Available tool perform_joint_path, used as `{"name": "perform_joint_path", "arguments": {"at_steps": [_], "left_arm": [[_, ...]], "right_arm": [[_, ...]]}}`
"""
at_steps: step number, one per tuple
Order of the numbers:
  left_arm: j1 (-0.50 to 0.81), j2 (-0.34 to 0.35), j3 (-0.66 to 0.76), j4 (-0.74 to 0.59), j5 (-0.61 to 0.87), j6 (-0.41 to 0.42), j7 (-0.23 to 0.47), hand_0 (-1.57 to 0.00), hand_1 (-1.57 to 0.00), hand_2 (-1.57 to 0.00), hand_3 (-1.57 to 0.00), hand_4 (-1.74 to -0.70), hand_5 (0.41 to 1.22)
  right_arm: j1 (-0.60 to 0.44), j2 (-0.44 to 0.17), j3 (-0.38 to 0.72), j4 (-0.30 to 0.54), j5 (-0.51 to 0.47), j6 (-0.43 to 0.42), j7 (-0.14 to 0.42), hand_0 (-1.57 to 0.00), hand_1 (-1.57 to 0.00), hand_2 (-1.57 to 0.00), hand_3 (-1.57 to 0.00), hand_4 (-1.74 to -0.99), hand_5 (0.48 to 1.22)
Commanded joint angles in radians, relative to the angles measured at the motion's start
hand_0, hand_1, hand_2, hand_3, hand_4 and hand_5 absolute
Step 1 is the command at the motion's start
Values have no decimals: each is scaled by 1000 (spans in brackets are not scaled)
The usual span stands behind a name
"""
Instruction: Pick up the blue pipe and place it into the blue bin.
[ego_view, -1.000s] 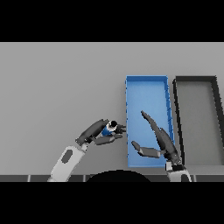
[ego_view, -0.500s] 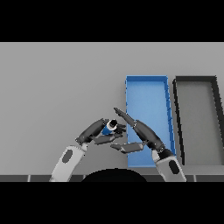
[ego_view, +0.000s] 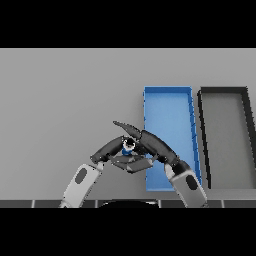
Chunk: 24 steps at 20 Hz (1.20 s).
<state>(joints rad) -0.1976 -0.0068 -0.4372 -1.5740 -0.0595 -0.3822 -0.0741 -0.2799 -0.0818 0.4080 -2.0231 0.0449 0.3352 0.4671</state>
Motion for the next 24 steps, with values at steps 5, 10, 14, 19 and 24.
{"name": "perform_joint_path", "arguments": {"at_steps": [5, 10, 14, 19, 24], "left_arm": [[-1, -18, 15, -5, 5, -6, 77, -1571, -1571, -1544, -1207, -1648, 1221], [6, -34, 17, -12, -13, -17, 66, -1571, -1571, -1562, -1322, -1711, 1221], [5, -40, 26, 10, -42, -22, 5, -1571, -1571, -1551, -1417, -1729, 1221], [8, -45, 36, -15, -41, -23, 22, -1571, -1571, -1564, -1434, -1732, 1221], [19, -25, 34, -21, -96, -69, 14, -752, -700, -684, -538, -1319, 1221]], "right_arm": [[-44, 15, 2, 60, 8, 14, -27, -969, -983, -986, -789, -1496, 555], [-31, 58, 0, 67, -12, -10, -97, -1374, -1378, -1379, -1295, -1475, 940], [-19, 62, 18, 64, 36, 1, -130, -1490, -1492, -1492, -1458, -1485, 1106], [10, 129, -3, 50, -10, -4, -102, -1545, -1545, -1545, -1534, -1494, 1183], [13, 154, -6, 51, 31, -7, -84, -1562, -1563, -1563, -1559, -1497, 1209]]}}
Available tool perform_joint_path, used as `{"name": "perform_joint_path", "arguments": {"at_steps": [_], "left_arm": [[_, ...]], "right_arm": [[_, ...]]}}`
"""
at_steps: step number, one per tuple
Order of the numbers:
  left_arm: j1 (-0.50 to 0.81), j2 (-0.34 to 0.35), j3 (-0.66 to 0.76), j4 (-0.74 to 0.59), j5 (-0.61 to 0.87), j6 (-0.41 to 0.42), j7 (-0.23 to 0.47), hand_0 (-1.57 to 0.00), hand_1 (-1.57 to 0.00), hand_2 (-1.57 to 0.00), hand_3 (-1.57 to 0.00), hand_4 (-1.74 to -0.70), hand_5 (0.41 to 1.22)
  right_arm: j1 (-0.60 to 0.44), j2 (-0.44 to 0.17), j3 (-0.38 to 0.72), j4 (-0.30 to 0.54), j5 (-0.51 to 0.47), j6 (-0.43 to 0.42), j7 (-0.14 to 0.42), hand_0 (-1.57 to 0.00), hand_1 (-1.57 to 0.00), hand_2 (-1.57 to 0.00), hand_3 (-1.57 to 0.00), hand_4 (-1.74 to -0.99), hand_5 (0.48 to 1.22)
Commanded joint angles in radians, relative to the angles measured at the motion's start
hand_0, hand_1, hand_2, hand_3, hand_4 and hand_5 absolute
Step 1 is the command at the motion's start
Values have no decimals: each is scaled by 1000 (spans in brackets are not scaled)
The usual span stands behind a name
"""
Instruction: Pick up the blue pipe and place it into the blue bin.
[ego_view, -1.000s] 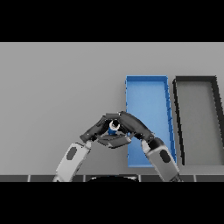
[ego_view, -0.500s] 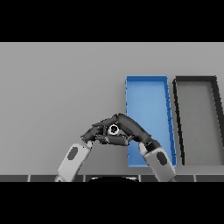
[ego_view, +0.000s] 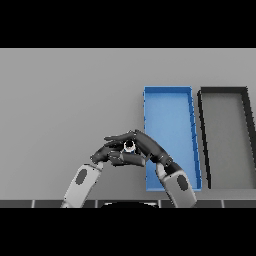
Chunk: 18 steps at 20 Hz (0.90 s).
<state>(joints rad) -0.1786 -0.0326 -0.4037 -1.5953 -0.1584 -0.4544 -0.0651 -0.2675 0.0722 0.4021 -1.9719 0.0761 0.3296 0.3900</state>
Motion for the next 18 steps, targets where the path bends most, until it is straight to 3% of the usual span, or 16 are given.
{"name": "perform_joint_path", "arguments": {"at_steps": [1, 4, 6, 9, 13, 16, 18], "left_arm": [[-6, 7, 13, -3, 6, -24, 13, -601, -560, -547, -430, -1250, 1221], [-16, -2, 30, 28, -8, -51, 25, -307, -286, -279, -220, -1092, 984], [-14, -11, 29, 20, -10, -44, 95, -196, -183, -178, -140, -1031, 848], [1, -6, 28, 23, -19, -35, 89, -100, -93, -91, -71, -977, 682], [6, -17, 43, 28, -5, -26, 154, -40, -38, -37, -29, -968, 557], [-10, -24, 47, 52, -13, -21, 178, -20, -19, -18, -14, -971, 519], [-4, -21, 45, 42, -14, -19, 187, -13, -12, -11, -9, -968, 501]], "right_arm": [[3, 8, 2, -2, 9, 0, -18, -1564, -1564, -1564, -1561, -1498, 1211], [22, 21, -1, -2, 37, 8, -32, -1567, -1568, -1568, -1566, -1498, 1216], [7, 31, -15, -1, 31, 15, -40, -1569, -1569, -1569, -1568, -1499, 1218], [14, 50, -7, 3, 61, 15, -50, -1570, -1570, -1570, -1569, -1499, 1219], [20, 62, -29, -1, 56, 31, -87, -1571, -1571, -1571, -1570, -1498, 1220], [-9, 97, -65, -17, 9, 32, -55, -1571, -1571, -1571, -1571, -1496, 1221], [-60, 105, -113, -47, -50, 38, 3, -1571, -1571, -1571, -1571, -1495, 1221]]}}
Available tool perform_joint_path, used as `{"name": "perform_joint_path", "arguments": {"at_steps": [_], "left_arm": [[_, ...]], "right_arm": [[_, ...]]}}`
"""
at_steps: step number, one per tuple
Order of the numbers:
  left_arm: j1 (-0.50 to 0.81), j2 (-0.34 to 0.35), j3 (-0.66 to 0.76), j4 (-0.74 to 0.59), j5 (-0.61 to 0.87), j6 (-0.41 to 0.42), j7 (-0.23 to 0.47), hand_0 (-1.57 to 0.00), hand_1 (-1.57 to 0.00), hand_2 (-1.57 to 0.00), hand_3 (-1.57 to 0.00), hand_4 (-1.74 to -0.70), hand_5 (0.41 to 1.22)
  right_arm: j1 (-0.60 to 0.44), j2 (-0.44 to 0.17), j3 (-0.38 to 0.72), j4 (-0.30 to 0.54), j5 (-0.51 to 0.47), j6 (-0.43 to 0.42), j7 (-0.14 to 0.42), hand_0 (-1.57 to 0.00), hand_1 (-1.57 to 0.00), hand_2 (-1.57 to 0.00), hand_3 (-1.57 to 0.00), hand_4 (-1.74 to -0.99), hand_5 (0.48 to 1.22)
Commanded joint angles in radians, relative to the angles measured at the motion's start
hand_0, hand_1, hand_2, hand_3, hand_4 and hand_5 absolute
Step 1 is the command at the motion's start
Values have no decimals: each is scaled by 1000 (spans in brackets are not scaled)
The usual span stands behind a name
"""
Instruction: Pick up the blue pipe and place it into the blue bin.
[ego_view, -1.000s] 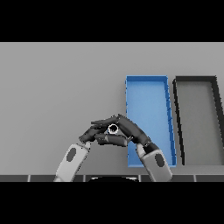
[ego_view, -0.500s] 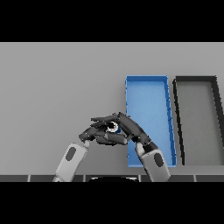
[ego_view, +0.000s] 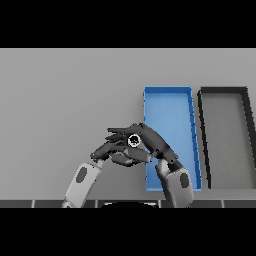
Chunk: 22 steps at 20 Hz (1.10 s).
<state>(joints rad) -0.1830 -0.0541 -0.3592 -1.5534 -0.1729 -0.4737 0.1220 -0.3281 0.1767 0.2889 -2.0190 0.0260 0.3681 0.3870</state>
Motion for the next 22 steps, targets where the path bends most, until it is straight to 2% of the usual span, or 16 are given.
{"name": "perform_joint_path", "arguments": {"at_steps": [1, 4, 5, 7, 9, 11, 13, 16, 19, 22], "left_arm": [[-1, 2, 3, 1, 1, 0, -1, -10, -9, -9, -7, -971, 493], [12, 0, -11, -3, -15, 8, -13, -5, -4, -4, -3, -965, 479], [4, -8, -12, -3, -18, 12, 10, -3, -3, -3, -2, -961, 475], [2, -9, -10, 3, -18, 12, -2, -2, -2, -2, -1, -954, 474], [15, 15, -4, -15, -12, 2, -33, -1, -1, -1, 0, -949, 471], [8, 13, -4, -34, -7, 3, -24, 0, 0, 0, 0, -946, 466], [39, 21, -6, -57, -4, 5, -24, 0, 0, 0, 0, -951, 468], [39, 24, 4, -61, 2, 8, -4, 1, 1, 1, 1, -951, 474], [25, 18, 7, -46, 1, 10, 5, 1, 1, 1, 1, -947, 470], [21, 33, 13, -37, -7, 11, -29, 1, 1, 1, 1, -941, 463]], "right_arm": [[-23, 17, -21, -7, -32, -14, 57, -1571, -1571, -1571, -1571, -1494, 1221], [-131, 24, -115, -51, -139, -54, 174, -1571, -1571, -1571, -1571, -1495, 1221], [-190, 16, -157, -58, -188, -75, 210, -1571, -1571, -1571, -1571, -1496, 1221], [-290, -47, -239, -38, -253, -132, 217, -1571, -1571, -1571, -1571, -1497, 1221], [-373, -108, -318, -30, -265, -202, 217, -1571, -1571, -1571, -1571, -1497, 1221], [-426, -179, -384, -1, -255, -234, 222, -1571, -1571, -1571, -1571, -1498, 1221], [-410, -232, -445, 14, -247, -228, 223, -1571, -1571, -1571, -1571, -1498, 1221], [-353, -275, -498, 50, -207, -257, 223, -1571, -1571, -1571, -1571, -1499, 1221], [-248, -301, -531, 62, -190, -243, 223, -1571, -1571, -1571, -1571, -1499, 1221], [-144, -318, -522, 77, -169, -275, 223, -1571, -1571, -1571, -1571, -1499, 1221]]}}
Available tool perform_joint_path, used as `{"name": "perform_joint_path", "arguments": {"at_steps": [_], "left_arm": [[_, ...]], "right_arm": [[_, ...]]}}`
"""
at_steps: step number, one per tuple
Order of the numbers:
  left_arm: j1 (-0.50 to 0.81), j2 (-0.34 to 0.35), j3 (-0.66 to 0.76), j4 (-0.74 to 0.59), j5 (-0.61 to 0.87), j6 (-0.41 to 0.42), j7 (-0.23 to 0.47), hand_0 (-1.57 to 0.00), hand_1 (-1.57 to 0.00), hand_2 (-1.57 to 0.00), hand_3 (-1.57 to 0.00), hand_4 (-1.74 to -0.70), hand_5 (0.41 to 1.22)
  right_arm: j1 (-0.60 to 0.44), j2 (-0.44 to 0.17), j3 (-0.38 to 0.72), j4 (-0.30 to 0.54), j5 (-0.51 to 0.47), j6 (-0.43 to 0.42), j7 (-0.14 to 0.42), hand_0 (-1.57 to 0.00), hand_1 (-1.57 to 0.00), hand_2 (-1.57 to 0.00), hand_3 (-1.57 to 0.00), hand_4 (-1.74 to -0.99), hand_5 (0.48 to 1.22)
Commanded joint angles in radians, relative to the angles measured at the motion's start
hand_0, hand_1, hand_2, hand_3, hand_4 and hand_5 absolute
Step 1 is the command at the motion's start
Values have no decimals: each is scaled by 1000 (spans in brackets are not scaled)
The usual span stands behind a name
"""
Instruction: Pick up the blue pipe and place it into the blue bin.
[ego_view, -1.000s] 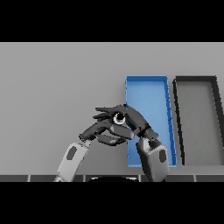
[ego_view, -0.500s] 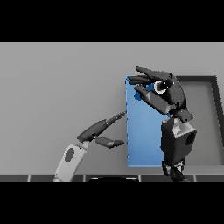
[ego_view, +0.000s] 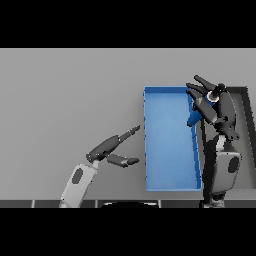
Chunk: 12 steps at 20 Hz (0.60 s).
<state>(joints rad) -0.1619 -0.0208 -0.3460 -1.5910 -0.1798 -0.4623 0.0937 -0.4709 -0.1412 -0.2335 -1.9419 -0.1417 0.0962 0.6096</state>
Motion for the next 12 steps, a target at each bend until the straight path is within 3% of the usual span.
{"name": "perform_joint_path", "arguments": {"at_steps": [1, 4, 8, 12], "left_arm": [[-4, -6, -2, 3, 0, 2, 6, 1, 1, 1, 1, -941, 462], [0, -5, -6, 5, -15, 14, -9, 1, 1, 1, 1, -931, 460], [-9, -3, -3, 10, -19, 20, -34, 1, 1, 1, 1, -928, 465], [-9, 3, -3, 3, -25, 24, -36, 1, 1, 1, 1, -925, 474]], "right_arm": [[41, -10, 13, 10, 7, -18, 0, -1571, -1571, -1571, -1571, -1499, 1221], [160, -42, 53, 17, 8, -71, 0, -1571, -1571, -1571, -1571, -1500, 1221], [301, -91, 139, 60, 1, -207, 0, -1571, -1571, -1571, -1571, -1500, 1221], [376, -174, 256, 111, -90, -354, 0, -1571, -1571, -1571, -1571, -1498, 1221]]}}
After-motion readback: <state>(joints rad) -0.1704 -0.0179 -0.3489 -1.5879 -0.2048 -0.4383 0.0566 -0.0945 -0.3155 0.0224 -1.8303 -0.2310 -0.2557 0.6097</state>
